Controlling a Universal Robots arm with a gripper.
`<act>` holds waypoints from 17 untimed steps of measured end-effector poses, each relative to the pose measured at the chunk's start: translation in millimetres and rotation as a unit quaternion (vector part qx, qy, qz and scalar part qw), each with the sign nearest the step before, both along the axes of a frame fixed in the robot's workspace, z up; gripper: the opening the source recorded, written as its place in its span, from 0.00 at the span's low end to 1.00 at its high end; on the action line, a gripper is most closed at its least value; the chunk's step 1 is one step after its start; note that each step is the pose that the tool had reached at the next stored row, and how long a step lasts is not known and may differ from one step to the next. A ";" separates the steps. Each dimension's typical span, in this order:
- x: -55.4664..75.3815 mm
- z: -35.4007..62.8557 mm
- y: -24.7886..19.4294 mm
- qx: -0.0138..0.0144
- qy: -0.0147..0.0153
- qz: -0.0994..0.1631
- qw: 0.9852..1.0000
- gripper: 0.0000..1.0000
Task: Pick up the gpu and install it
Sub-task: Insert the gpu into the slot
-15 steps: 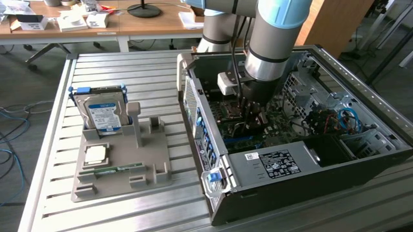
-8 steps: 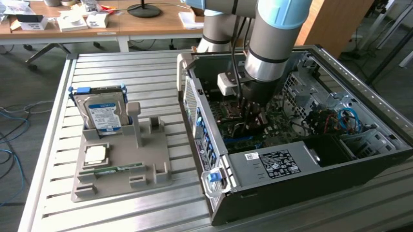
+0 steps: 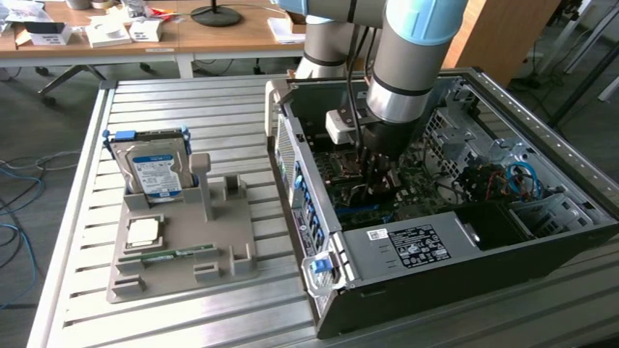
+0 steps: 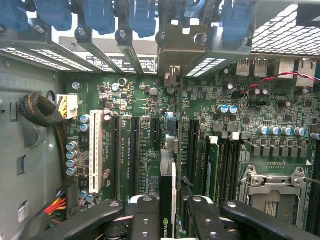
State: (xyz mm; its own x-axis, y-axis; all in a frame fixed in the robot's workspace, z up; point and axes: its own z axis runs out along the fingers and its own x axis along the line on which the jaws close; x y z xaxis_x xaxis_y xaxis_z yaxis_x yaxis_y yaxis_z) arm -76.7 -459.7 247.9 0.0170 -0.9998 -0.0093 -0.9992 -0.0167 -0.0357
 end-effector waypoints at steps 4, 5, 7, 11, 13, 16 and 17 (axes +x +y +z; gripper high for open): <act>0.0 -0.1 0.0 0.000 0.000 0.000 1.000 0.26; 0.0 -0.1 0.0 0.000 0.000 0.000 1.000 0.26; 0.0 -0.3 0.0 0.000 0.000 0.000 1.000 0.26; 0.0 -0.8 0.0 0.000 0.000 0.000 1.000 0.26; 0.0 -0.9 0.0 0.000 0.000 0.000 1.000 0.26; 0.0 -0.9 0.0 0.000 0.000 0.000 1.000 0.26; 0.0 -0.9 0.0 0.000 0.000 0.000 1.000 0.26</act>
State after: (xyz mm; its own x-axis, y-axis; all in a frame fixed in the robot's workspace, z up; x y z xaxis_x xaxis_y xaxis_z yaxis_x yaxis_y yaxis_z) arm -76.7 -459.7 247.0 0.0170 -0.9998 -0.0095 -0.9992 -0.0166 -0.0358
